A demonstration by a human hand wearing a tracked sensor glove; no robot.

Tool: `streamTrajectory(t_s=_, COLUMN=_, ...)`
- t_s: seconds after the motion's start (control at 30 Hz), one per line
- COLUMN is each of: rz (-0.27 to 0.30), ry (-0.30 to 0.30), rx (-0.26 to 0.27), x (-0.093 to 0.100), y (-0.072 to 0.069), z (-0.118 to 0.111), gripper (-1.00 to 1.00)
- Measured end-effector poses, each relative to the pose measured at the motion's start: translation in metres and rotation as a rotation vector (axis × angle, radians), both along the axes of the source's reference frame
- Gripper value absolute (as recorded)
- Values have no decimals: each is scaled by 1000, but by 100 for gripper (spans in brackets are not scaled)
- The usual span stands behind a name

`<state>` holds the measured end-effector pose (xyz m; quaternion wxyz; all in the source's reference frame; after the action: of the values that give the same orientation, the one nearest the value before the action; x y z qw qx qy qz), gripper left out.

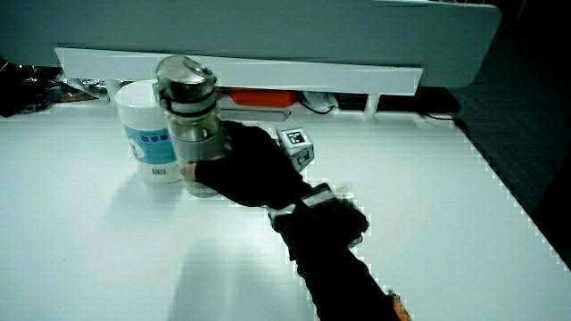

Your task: Place bottle

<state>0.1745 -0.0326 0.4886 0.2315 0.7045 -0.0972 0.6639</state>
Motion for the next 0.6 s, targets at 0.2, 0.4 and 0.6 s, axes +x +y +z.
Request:
streamTrajectory(t_s=0.2, rz=81, ry=32, rx=-47, x=19, y=-2, z=18, gripper=0)
streamTrajectory(t_s=0.4, rz=138, ry=75, rx=-89, x=37, y=-1, z=42, gripper=0)
streamTrajectory(t_s=0.6, rz=176, ry=124, rx=-130, x=49, y=5, z=65, gripper=0)
